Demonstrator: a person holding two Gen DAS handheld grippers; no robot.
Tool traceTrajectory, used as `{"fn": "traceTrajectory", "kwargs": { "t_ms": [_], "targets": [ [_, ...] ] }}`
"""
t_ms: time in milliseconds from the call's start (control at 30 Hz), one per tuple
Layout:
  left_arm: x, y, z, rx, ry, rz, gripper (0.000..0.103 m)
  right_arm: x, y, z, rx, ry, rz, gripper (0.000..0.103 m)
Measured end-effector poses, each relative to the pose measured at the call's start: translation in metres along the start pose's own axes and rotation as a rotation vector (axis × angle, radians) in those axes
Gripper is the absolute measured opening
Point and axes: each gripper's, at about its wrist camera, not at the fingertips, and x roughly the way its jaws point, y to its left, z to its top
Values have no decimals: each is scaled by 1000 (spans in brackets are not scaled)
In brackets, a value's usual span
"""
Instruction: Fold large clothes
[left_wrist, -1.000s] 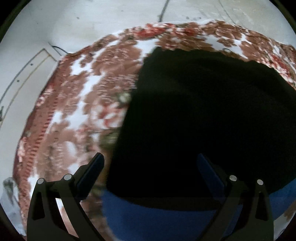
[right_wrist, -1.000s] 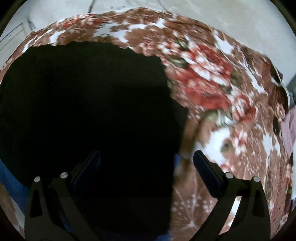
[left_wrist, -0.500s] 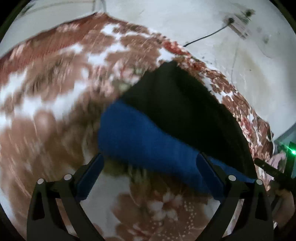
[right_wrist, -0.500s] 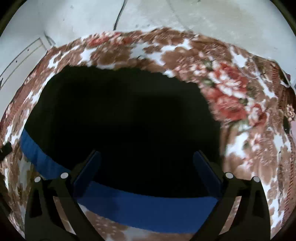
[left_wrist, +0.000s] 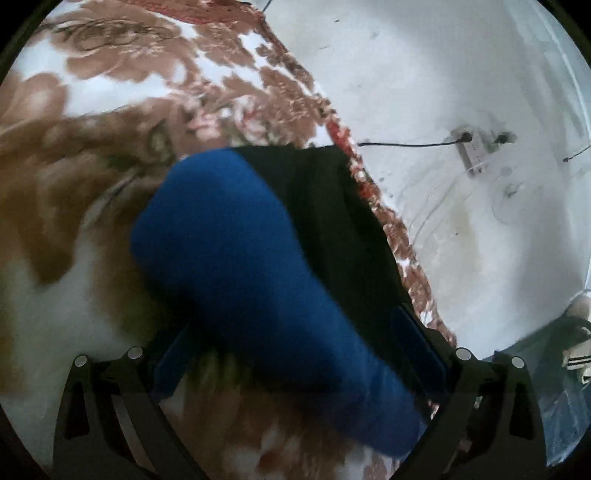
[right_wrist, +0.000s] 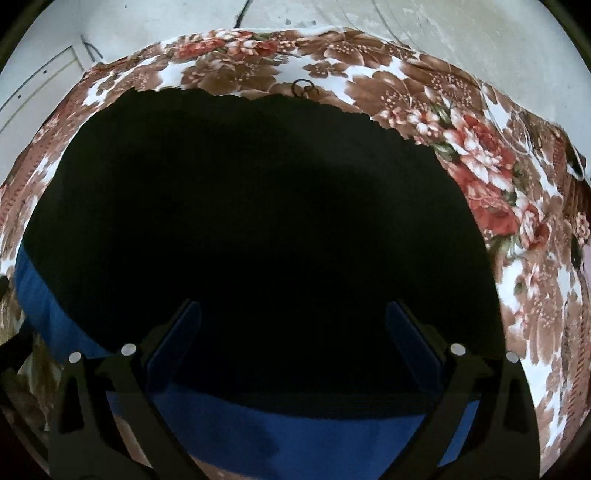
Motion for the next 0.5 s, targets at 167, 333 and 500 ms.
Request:
{"fn": "traceTrajectory", "kwargs": {
  "t_ms": [167, 333, 500],
  "targets": [
    [35, -12, 21, 63, 0, 15, 97, 10, 3, 0, 15, -5, 0, 98],
    [32, -39, 38, 105, -39, -49, 97, 11, 4, 0, 38, -17, -6, 98],
    [15, -15, 3, 97, 7, 110, 97, 13, 0, -2, 78, -18, 7, 98]
  ]
}}
